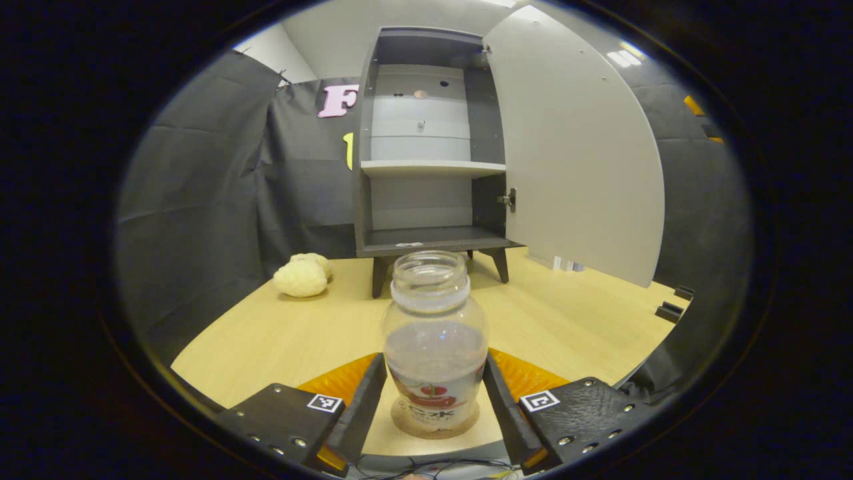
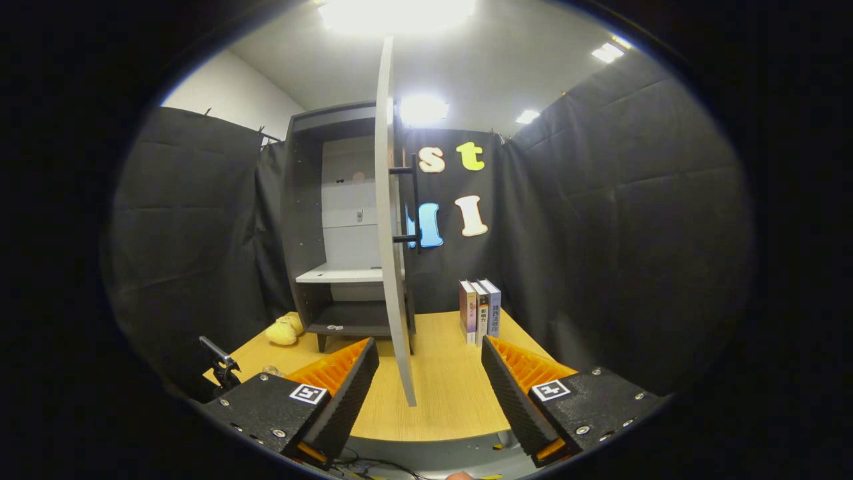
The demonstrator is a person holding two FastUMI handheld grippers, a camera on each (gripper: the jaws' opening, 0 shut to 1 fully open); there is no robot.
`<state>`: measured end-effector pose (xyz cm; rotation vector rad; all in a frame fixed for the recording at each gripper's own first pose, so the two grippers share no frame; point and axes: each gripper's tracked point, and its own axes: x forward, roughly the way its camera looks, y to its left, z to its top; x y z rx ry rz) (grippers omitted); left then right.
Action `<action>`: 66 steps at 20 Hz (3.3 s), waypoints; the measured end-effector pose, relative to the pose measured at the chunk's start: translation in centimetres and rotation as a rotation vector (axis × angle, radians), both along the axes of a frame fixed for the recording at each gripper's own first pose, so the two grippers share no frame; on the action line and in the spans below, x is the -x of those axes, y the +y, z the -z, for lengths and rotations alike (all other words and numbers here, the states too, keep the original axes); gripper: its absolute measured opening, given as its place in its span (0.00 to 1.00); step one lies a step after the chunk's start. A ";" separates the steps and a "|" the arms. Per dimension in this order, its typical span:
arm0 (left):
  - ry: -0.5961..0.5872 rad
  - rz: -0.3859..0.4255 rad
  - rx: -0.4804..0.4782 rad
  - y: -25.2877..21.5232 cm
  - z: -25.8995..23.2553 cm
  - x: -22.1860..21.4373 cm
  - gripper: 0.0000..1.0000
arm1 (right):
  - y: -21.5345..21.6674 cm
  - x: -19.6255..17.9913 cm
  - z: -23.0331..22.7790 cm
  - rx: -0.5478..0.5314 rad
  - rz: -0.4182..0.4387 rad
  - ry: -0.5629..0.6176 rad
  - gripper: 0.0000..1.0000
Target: Open the cabinet door with the right hand, grasp the bottle in the cabinet with the left hand and place it on the coaster, then close the cabinet door with the right hand.
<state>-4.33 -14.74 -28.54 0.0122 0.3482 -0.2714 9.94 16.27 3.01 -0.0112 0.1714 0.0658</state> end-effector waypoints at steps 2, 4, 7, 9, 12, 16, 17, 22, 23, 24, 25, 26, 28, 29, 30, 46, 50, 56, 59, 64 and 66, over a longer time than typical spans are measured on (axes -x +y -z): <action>-0.014 0.009 -0.004 0.1 -1.5 0.1 0.81 | 0.2 -0.1 0.0 -0.013 0.000 -0.009 0.95; -0.018 0.000 -0.012 0.7 -3.0 0.5 0.81 | 0.5 -0.3 -0.2 -0.033 0.006 -0.024 0.96; -0.040 -0.006 -0.014 1.3 -6.2 1.0 0.81 | 0.2 -0.6 -0.4 -0.038 0.025 -0.037 0.95; -0.056 -0.003 -0.008 1.5 -8.7 1.6 0.81 | -0.2 -0.7 -0.8 -0.028 0.045 -0.049 0.95; -0.063 -0.001 0.019 1.8 -12.4 2.5 0.81 | -1.3 -2.1 -2.1 -0.036 0.086 -0.079 0.95; -0.103 -0.047 0.058 4.4 -17.6 2.5 0.81 | -3.2 -4.5 -3.6 -0.041 0.163 -0.102 0.95; -0.109 -0.065 0.062 5.4 -18.7 2.2 0.81 | -3.5 -4.7 -3.7 -0.044 0.185 -0.104 0.95; -0.118 -0.160 0.114 10.5 -22.5 0.7 0.81 | -4.3 -6.1 -4.4 -0.054 0.264 -0.096 0.95; -0.125 -0.179 0.121 11.5 -23.1 0.5 0.81 | -4.2 -6.4 -4.7 -0.056 0.270 -0.101 0.95; -0.136 -0.198 0.120 12.6 -23.9 0.4 0.81 | -4.3 -6.7 -5.0 -0.055 0.279 -0.110 0.95; -0.150 -0.218 0.111 13.8 -24.4 0.3 0.81 | -4.3 -7.0 -5.4 -0.050 0.289 -0.122 0.95; -0.165 -0.238 0.095 15.0 -24.9 0.3 0.81 | -4.4 -7.5 -5.8 -0.041 0.292 -0.133 0.95; -0.192 -0.276 0.063 17.1 -25.8 0.4 0.81 | -4.0 -8.0 -6.0 -0.024 0.276 -0.138 0.92; -0.199 -0.293 0.050 18.1 -25.9 0.7 0.81 | -3.7 -8.2 -5.8 -0.017 0.269 -0.130 0.92; -0.204 -0.310 0.042 18.9 -26.2 1.1 0.81 | -4.0 -7.8 -5.8 0.013 0.279 -0.136 0.92; -0.221 -0.400 0.050 22.8 -26.4 3.6 0.87 | 1.6 -7.9 -5.3 0.049 0.102 -0.126 0.93; -0.219 -0.429 0.049 23.7 -26.5 4.5 0.81 | 3.2 -8.2 -5.3 0.049 0.041 -0.126 0.93; -0.214 -0.479 0.027 25.2 -26.3 5.8 0.81 | 4.9 -8.7 -5.2 0.031 -0.034 -0.126 0.93; -0.215 -0.507 0.025 25.9 -26.4 6.4 0.87 | 6.0 -8.7 -5.0 0.032 -0.075 -0.125 0.93; -0.208 -0.550 0.022 27.2 -26.4 7.7 0.81 | 7.4 -9.0 -4.9 0.028 -0.138 -0.128 0.93; -0.207 -0.565 0.013 27.4 -26.5 7.9 0.87 | 8.1 -9.1 -4.8 0.022 -0.165 -0.130 0.93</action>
